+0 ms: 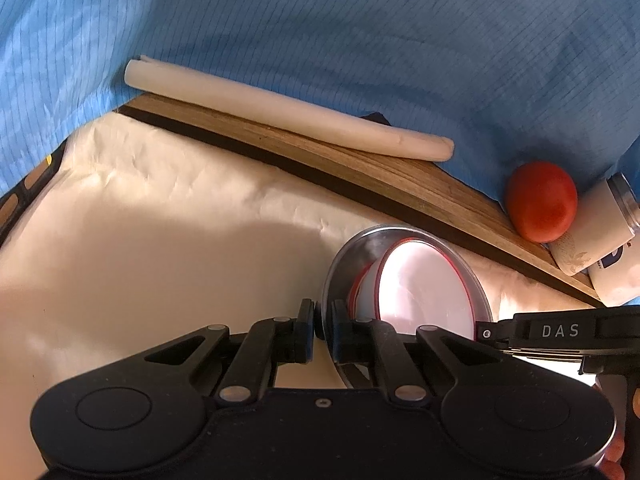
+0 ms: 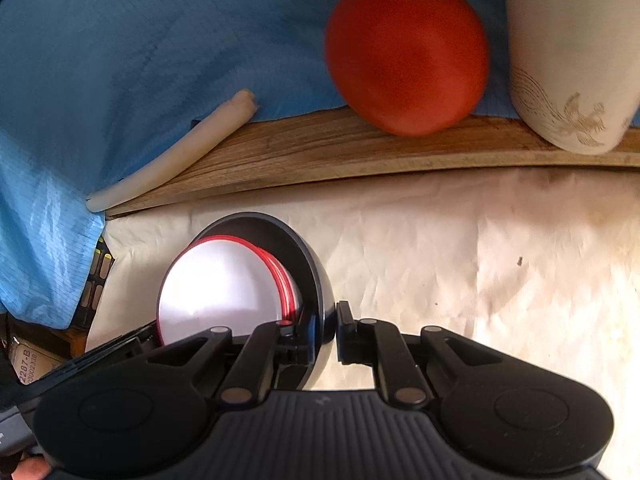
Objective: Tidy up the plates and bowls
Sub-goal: 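Lift the steel bowl with both grippers and carry it toward the dark plate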
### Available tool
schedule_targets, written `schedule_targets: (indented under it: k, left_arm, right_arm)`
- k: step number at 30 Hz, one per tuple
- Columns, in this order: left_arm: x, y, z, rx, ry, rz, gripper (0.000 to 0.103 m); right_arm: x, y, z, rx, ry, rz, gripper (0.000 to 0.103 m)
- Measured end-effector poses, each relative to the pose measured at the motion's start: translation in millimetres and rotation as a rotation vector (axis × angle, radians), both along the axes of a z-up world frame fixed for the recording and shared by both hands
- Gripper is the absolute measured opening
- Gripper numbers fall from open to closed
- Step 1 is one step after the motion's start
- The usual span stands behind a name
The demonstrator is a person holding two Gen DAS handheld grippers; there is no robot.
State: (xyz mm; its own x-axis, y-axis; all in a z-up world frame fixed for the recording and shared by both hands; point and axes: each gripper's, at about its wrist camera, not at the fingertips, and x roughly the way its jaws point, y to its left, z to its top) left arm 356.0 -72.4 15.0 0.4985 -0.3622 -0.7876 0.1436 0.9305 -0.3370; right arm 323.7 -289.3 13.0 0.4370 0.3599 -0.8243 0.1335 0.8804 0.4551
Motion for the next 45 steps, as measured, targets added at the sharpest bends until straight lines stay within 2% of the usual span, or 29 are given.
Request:
schedule_targets:
  k: [6, 45]
  left_arm:
    - [-1.4, -4.1, -0.6, -0.013, 0.018, -0.008, 0.007]
    - [-42.5, -16.6, 34.4, -0.033, -0.045, -0.051, 0.007]
  right_arm:
    - [-4.4, -4.3, 1.6, -0.003, 0.004, -0.009, 0.011]
    - [-30.5, -1.1, 28.2, -0.019, -0.043, -0.001, 0.011]
